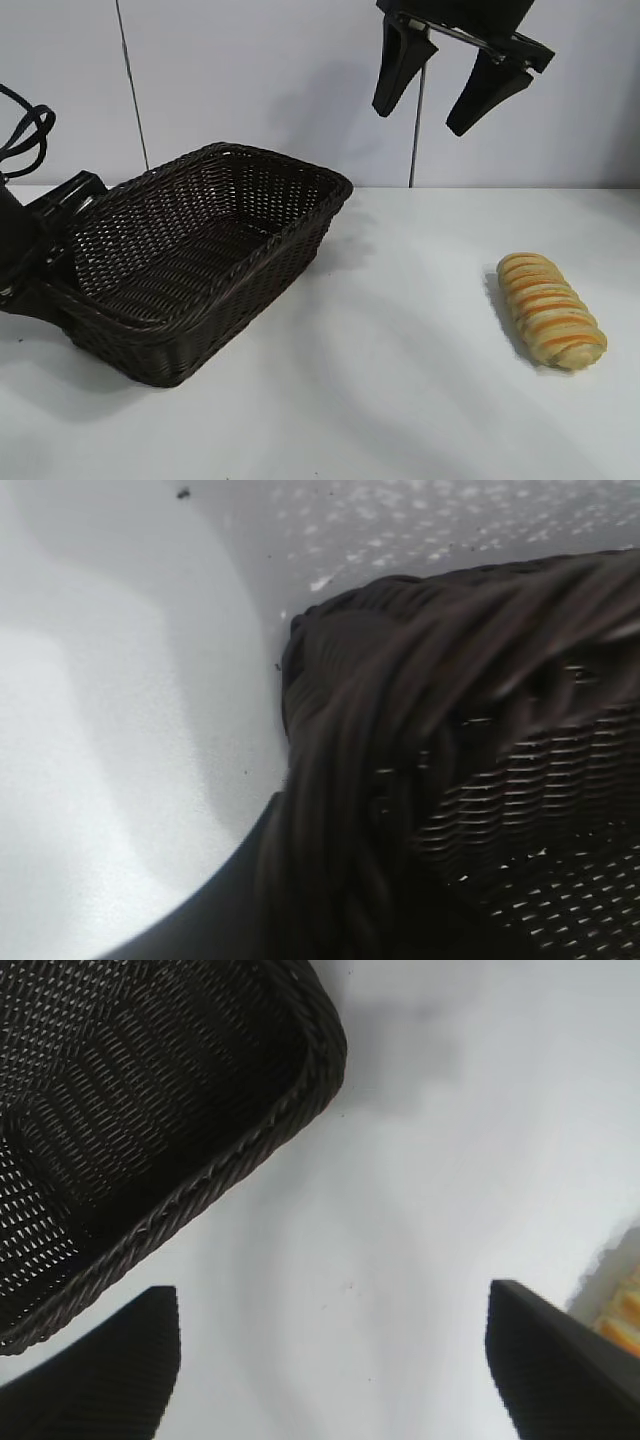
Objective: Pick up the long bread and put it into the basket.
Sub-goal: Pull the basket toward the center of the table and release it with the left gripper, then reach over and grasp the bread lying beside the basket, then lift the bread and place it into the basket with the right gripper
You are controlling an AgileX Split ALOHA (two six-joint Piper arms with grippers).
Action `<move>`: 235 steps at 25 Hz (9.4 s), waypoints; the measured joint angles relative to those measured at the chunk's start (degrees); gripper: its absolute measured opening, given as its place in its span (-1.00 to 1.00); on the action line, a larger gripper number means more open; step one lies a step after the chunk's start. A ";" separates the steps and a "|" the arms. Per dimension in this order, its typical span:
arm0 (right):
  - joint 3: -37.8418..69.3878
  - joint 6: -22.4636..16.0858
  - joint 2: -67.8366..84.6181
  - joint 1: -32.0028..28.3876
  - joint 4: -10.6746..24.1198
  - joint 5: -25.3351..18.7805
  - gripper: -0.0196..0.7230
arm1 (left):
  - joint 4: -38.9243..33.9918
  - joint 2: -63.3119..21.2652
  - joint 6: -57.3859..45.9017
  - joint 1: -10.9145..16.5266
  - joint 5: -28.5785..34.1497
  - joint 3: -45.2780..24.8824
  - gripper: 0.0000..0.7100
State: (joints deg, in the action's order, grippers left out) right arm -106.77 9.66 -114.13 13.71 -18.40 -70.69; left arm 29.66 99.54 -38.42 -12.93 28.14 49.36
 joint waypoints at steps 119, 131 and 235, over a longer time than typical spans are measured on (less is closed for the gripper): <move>0.00 0.00 0.00 0.00 -1.14 -0.06 0.67 | 6.08 5.88 46.83 1.40 28.15 33.95 0.65; 0.00 0.00 0.00 0.00 -1.14 -0.06 0.67 | 5.65 5.94 46.83 1.40 27.62 33.95 0.65; 11.17 -12.43 -3.17 -5.49 20.42 1.39 -0.38 | 5.58 5.94 47.13 1.40 27.61 33.95 0.65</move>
State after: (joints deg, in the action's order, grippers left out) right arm -95.61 -2.77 -117.30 8.23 2.02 -69.30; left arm 35.24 105.49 8.71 -11.53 55.75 83.31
